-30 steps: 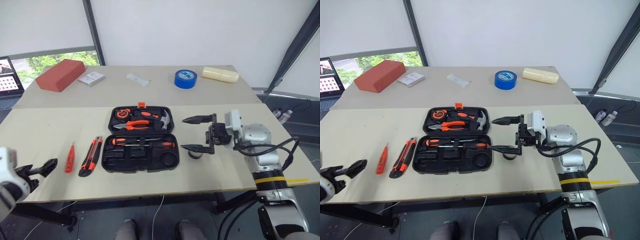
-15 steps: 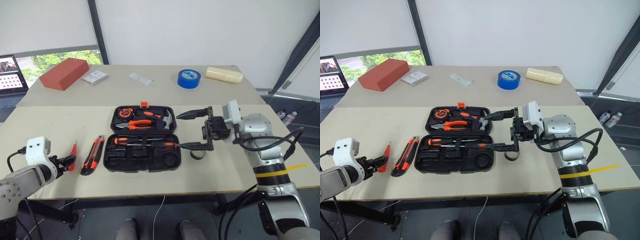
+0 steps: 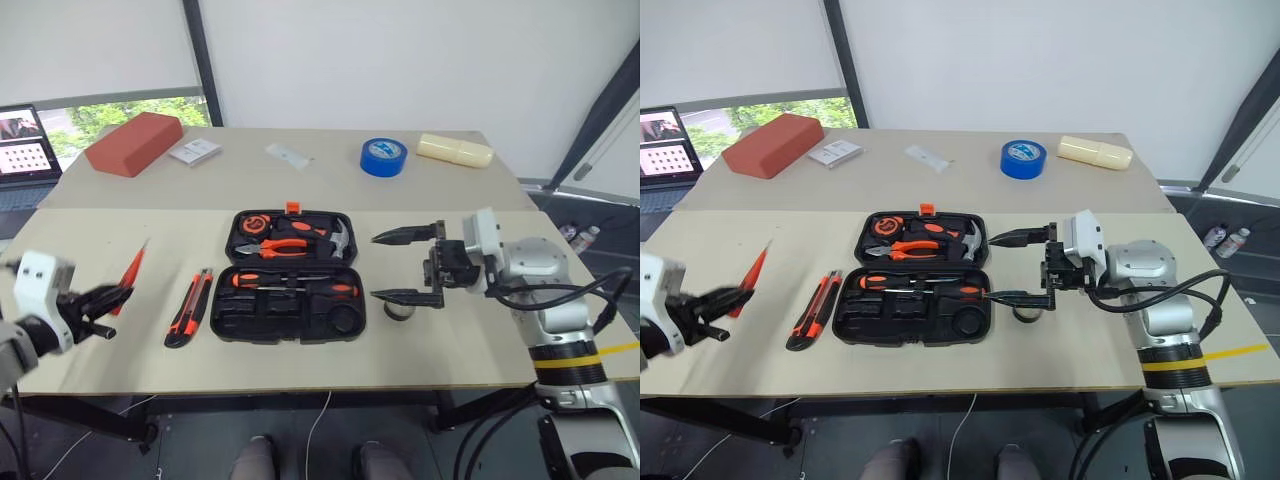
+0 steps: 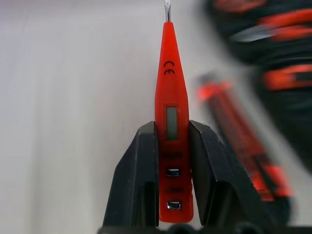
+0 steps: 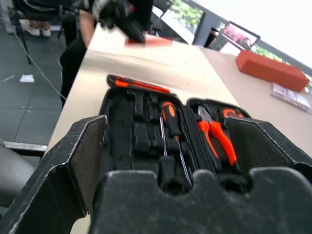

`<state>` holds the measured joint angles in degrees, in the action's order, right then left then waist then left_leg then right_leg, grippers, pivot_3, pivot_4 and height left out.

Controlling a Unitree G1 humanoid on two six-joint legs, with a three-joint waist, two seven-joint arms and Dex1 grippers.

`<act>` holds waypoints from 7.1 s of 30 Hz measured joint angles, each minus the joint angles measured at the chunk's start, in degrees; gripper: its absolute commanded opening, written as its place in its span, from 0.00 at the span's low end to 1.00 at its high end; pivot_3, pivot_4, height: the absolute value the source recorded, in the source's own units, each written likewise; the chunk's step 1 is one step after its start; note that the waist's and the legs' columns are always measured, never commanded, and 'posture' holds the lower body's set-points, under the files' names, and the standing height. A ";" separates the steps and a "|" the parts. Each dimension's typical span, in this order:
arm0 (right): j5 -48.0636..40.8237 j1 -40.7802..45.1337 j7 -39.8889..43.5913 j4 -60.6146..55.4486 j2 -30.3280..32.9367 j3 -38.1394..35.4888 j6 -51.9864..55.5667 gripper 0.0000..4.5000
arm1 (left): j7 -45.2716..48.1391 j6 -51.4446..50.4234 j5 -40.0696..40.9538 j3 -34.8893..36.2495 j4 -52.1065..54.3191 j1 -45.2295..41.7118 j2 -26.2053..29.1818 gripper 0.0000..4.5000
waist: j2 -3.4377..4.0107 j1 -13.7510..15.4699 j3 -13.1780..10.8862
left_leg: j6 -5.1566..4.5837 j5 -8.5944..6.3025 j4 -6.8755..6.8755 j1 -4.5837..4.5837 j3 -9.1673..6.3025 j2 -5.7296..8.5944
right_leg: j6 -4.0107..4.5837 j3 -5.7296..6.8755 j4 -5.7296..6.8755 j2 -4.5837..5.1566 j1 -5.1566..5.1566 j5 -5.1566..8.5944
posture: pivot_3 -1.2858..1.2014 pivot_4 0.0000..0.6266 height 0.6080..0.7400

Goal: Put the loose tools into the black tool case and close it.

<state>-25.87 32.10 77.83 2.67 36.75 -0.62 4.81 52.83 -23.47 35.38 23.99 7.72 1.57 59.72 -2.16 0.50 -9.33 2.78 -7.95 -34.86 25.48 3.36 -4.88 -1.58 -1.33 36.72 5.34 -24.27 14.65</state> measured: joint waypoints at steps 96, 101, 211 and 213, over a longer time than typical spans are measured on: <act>0.37 -16.00 -12.53 -5.61 0.93 -2.46 2.01 1.00 | 20.15 22.26 -24.85 -29.87 -32.40 -34.86 -25.70 0.01 | 0.14 0.12 0.04 | -0.96 0.47 -1.21 0.63 -0.27 0.04 | -1.07 -0.30 0.39 -0.27 0.23 -0.60 | 0.52 0.24 1.00; 0.29 -16.34 -12.89 -5.65 0.89 -2.48 2.01 1.00 | 22.54 21.80 -24.46 -29.97 -30.79 -33.17 -23.71 0.01 | 0.19 0.13 0.06 | -0.96 0.47 -1.21 0.62 -0.26 0.04 | -1.07 -0.32 0.39 -0.27 0.23 -0.61 | 0.52 0.24 1.00; -3.73 -18.25 -2.84 -8.04 6.32 -5.49 -4.85 1.00 | 22.17 14.81 -27.06 -39.07 -11.52 -32.12 -12.78 0.37 | -0.07 -0.62 0.12 | -1.00 0.19 -0.98 0.43 0.01 0.01 | -1.04 -0.84 0.24 -0.44 0.08 -0.47 | 0.52 0.24 1.00; -3.73 -18.76 -3.30 -8.57 6.35 -5.63 -4.27 1.00 | 22.25 15.54 -27.97 -39.18 -11.75 -32.03 -12.74 0.37 | -0.08 -0.48 0.12 | -1.00 0.19 -1.01 0.43 0.00 0.02 | -1.09 -0.85 0.24 -0.44 0.12 -0.44 | 0.52 0.24 1.00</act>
<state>-29.60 13.35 74.53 -5.90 43.10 -6.25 0.53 75.09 -7.93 7.40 -15.19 -4.02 -30.47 46.97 -2.24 0.03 -9.21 1.78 -7.76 -35.87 25.91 3.35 -4.86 -2.68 -2.17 36.96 4.90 -24.15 14.21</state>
